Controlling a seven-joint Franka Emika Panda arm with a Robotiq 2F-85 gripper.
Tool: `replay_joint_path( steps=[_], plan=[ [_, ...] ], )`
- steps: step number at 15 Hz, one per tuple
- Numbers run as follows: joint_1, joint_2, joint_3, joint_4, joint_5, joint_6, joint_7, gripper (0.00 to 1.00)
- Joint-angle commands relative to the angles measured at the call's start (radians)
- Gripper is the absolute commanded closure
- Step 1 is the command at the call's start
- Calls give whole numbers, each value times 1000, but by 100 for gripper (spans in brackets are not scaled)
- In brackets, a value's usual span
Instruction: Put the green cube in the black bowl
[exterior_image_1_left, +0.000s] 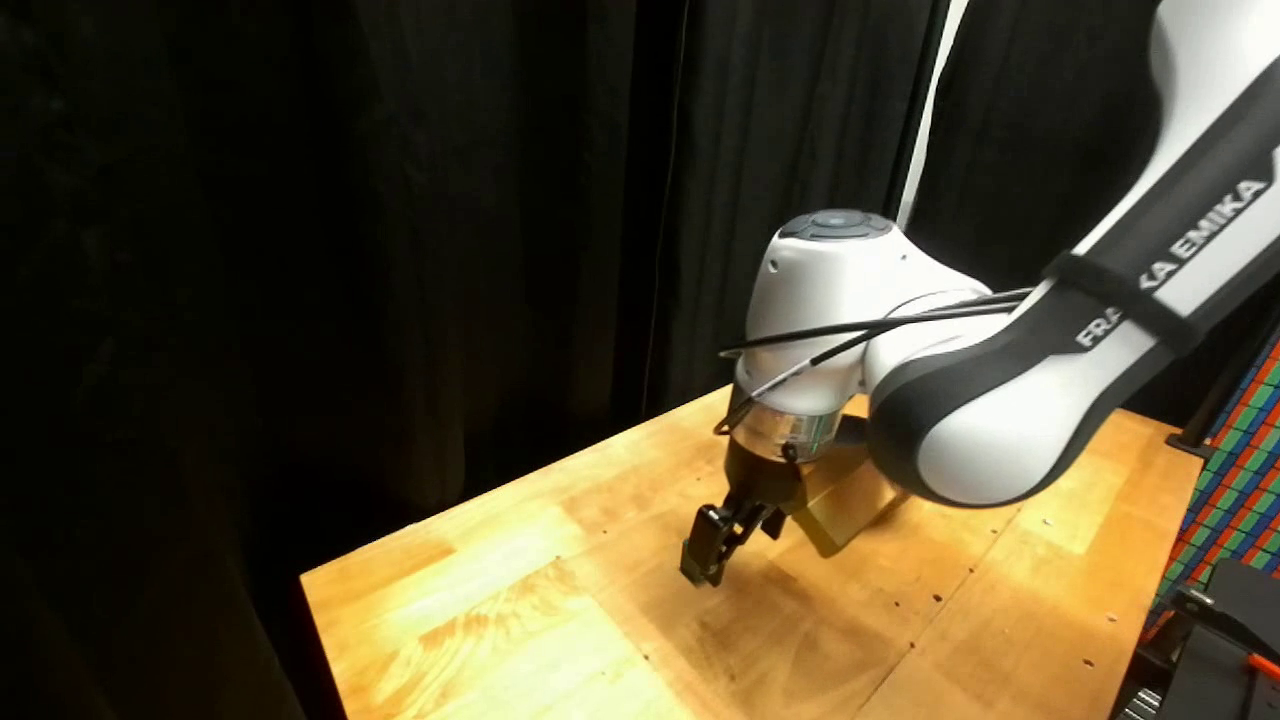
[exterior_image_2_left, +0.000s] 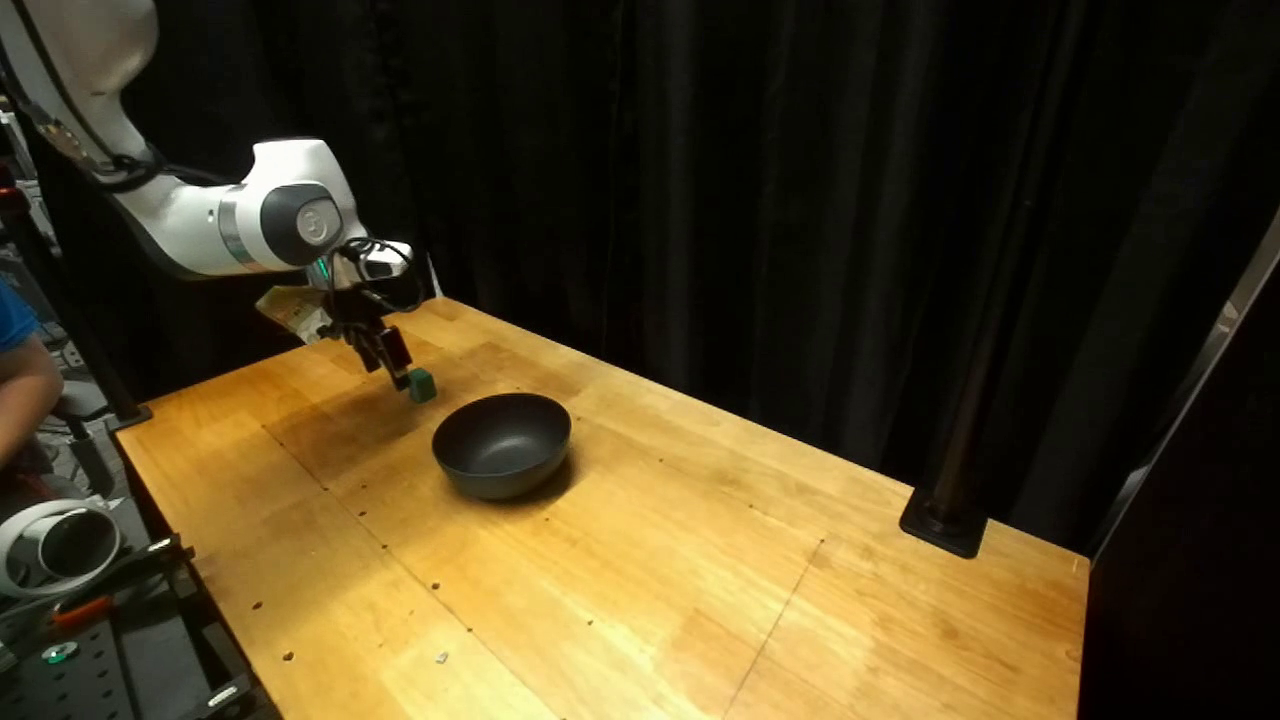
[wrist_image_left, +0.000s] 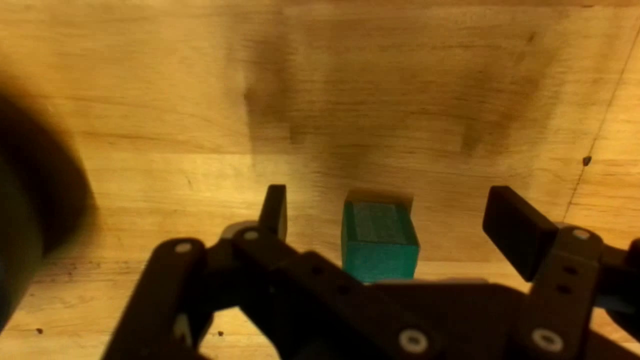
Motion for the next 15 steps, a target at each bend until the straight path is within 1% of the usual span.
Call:
replay_joint_path(
  steps=[1,3,4,5,6,7,10,11,12,13,14,15],
  plan=[
    [95,110,-85,126,-23,29,42,0],
    [144,149,-140,166,-36,42,63,0],
    [157,164,-155,182,-31,40,63,1],
    [175,175,-179,194,-35,34,71,26],
    [184,182,-192,202,-32,26,69,26],
    [191,182,-202,204,-23,12,65,31],
    [189,176,-210,198,-3,-10,49,57],
    [175,161,-198,186,12,-27,39,64],
    [171,152,-195,182,19,-42,41,73],
    [176,133,-204,171,14,-59,52,79],
    [185,107,-221,161,0,-81,67,82],
    [176,59,-227,146,-3,-132,65,82]
  ],
)
